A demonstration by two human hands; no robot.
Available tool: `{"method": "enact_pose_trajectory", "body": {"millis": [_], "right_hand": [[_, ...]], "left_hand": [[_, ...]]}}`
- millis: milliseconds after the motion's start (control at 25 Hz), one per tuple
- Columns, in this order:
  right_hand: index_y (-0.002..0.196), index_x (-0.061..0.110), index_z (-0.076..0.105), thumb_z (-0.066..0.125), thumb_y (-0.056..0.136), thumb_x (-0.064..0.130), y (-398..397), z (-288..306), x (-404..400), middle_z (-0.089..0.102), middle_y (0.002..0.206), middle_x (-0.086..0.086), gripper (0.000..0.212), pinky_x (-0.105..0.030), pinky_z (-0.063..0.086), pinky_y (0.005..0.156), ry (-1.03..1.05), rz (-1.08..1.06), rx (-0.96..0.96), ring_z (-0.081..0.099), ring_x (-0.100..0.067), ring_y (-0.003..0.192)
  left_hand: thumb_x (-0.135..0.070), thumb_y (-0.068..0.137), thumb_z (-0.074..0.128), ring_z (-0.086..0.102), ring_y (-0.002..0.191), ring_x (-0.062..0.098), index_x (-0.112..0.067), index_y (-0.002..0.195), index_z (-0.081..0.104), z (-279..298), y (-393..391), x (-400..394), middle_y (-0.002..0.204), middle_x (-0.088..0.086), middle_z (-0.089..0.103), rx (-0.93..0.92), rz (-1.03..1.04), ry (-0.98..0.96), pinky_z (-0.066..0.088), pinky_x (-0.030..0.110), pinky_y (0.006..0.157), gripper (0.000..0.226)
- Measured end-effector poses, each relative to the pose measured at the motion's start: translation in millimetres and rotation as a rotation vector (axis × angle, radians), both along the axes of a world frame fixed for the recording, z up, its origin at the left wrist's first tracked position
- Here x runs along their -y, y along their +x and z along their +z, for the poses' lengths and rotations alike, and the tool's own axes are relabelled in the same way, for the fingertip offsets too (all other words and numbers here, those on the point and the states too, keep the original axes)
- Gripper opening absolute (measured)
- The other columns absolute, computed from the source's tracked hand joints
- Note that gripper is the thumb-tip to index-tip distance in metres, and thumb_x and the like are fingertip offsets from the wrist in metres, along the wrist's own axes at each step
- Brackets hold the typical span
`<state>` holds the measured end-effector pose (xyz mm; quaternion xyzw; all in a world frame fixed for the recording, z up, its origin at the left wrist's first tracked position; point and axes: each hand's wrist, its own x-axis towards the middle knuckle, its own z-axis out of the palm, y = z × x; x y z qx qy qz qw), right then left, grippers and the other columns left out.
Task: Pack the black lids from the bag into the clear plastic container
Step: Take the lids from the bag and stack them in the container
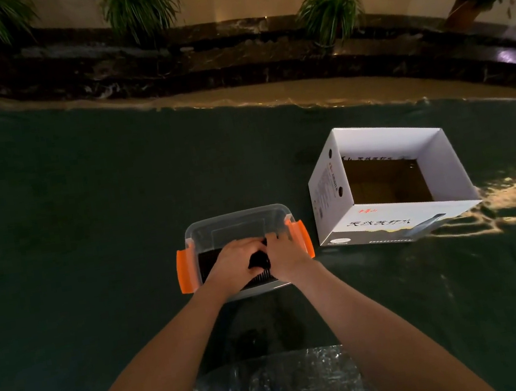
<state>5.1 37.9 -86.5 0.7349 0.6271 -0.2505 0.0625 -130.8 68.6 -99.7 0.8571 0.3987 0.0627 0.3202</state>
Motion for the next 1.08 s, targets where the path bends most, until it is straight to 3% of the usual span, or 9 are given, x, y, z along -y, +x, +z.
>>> {"method": "enact_pose_trajectory", "body": {"millis": [240, 360, 440, 600, 800, 920, 1000, 1080], "right_hand": [[0.118, 0.012, 0.055, 0.059, 0.093, 0.014, -1.1, 2.8, -2.2, 0.064, 0.115, -0.006, 0.025, -0.030, 0.046, 0.094, 0.024, 0.007, 0.086, 0.061, -0.020, 0.104], [0.130, 0.012, 0.048, 0.068, 0.088, 0.021, -1.6, 0.1, 3.0, 0.057, 0.132, -0.011, 0.047, -0.040, 0.038, 0.108, 0.132, 0.113, 0.196, 0.052, -0.027, 0.124], [0.139, 0.011, 0.039, 0.072, 0.085, 0.020, 2.5, 1.4, 3.8, 0.048, 0.142, -0.013, 0.065, -0.042, 0.034, 0.112, 0.121, 0.135, 0.146, 0.044, -0.030, 0.134], [0.146, 0.012, 0.030, 0.065, 0.087, 0.009, 12.2, 10.3, 3.7, 0.056, 0.135, -0.014, 0.068, -0.043, 0.044, 0.106, 0.089, 0.175, 0.025, 0.049, -0.030, 0.129], [0.149, 0.016, 0.024, 0.073, 0.082, 0.014, 10.4, 16.6, 9.6, 0.055, 0.135, -0.013, 0.082, -0.043, 0.049, 0.101, 0.115, 0.143, -0.008, 0.052, -0.028, 0.126], [0.146, 0.014, 0.031, 0.072, 0.084, 0.018, 9.8, 18.7, 13.3, 0.052, 0.139, -0.011, 0.074, -0.040, 0.046, 0.105, 0.154, 0.142, -0.027, 0.050, -0.026, 0.129], [0.142, 0.013, 0.040, 0.066, 0.089, 0.015, 9.9, 24.1, 13.6, 0.057, 0.133, -0.009, 0.059, -0.035, 0.046, 0.104, 0.204, -0.025, -0.162, 0.055, -0.023, 0.122], [0.138, 0.013, 0.045, 0.053, 0.096, 0.008, 13.4, 33.0, 11.4, 0.062, 0.123, -0.007, 0.043, -0.025, 0.052, 0.090, 0.209, -0.271, -0.296, 0.062, -0.020, 0.108]], "left_hand": [[-0.024, 0.078, 0.074, 0.054, 0.118, 0.014, -0.028, 0.125, 0.050, 0.7, 0.1, -0.4, 0.125, -0.006, 0.061, -0.004, 0.061, -0.043, 0.040, 0.041, 0.108, 0.054], [-0.025, 0.080, 0.073, 0.052, 0.123, 0.015, -0.027, 0.131, 0.047, -0.3, -0.9, 1.6, 0.131, -0.004, 0.060, -0.024, 0.037, 0.007, 0.034, 0.038, 0.111, 0.057], [-0.027, 0.082, 0.071, 0.050, 0.127, 0.015, -0.028, 0.134, 0.045, 0.2, -1.4, 1.6, 0.134, -0.004, 0.058, -0.064, 0.004, 0.036, 0.031, 0.039, 0.114, 0.058], [-0.030, 0.084, 0.068, 0.042, 0.135, 0.013, -0.032, 0.137, 0.040, 3.5, -1.9, 0.1, 0.141, -0.007, 0.052, -0.157, -0.052, 0.029, 0.022, 0.045, 0.119, 0.059], [-0.030, 0.086, 0.066, 0.041, 0.136, 0.014, -0.034, 0.139, 0.037, 7.0, -1.6, 4.6, 0.144, -0.006, 0.049, -0.184, -0.082, 0.068, 0.023, 0.047, 0.118, 0.060], [-0.033, 0.088, 0.064, 0.039, 0.137, 0.014, -0.034, 0.139, 0.038, 7.1, -1.5, 4.8, 0.145, -0.006, 0.048, -0.204, -0.079, 0.080, 0.022, 0.048, 0.119, 0.057], [-0.033, 0.088, 0.063, 0.038, 0.138, 0.014, -0.036, 0.137, 0.039, 6.3, -2.9, 4.3, 0.145, -0.007, 0.048, -0.203, -0.076, 0.080, 0.021, 0.048, 0.119, 0.055], [-0.034, 0.087, 0.063, 0.036, 0.139, 0.014, -0.037, 0.138, 0.038, 5.0, -4.6, 4.3, 0.146, -0.008, 0.046, -0.199, -0.077, 0.069, 0.020, 0.048, 0.119, 0.056]]}}
